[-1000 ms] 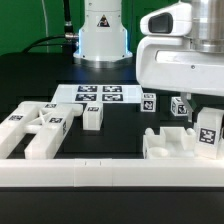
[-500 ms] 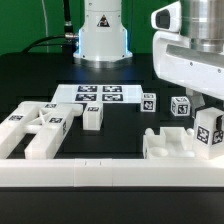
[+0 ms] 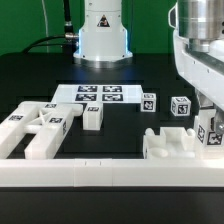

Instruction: Assemble chair

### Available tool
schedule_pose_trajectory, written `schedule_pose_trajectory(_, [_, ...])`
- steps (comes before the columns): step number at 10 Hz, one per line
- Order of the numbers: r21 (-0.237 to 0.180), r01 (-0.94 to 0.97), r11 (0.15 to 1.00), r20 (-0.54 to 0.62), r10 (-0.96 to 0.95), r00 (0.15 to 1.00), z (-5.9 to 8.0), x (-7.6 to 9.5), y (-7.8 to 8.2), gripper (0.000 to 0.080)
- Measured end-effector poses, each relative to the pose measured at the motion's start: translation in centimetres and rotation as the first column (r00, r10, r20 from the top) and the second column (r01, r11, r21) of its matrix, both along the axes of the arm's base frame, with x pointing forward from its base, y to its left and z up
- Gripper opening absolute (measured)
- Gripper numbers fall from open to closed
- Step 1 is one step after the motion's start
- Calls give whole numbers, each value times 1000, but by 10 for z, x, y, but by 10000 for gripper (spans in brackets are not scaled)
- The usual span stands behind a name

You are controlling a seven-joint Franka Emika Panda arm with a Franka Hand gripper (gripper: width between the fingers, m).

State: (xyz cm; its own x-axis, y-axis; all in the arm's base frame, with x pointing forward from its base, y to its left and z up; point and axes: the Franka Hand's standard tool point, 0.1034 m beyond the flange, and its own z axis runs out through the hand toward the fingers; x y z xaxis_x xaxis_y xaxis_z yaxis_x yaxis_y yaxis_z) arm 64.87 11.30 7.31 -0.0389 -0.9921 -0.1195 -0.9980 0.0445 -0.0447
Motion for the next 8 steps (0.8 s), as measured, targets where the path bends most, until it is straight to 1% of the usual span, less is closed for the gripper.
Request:
schedule_pose_trajectory(1, [7,54,999,-4,-54,999,0,0,0,289])
schedule_pose_trajectory(3, [8,60,998,-5,-60,998,0,0,0,289])
schedule_pose_trajectory(4, [8,55,998,-6,-55,998,-1,0,0,430])
schedule_pose_trajectory(5, [6,4,1000,-4,-4,1000,-1,-1,0,430])
schedule_pose_trajectory(6, [6,-67,998,-13,67,998,-1,-2,-1,590])
schedule_pose_trajectory(7, [4,-118,993,-7,118,993,-1,-3,0,631])
schedule_pose_trajectory(8, [0,-200,980,3,200,980,-1,-3,0,631])
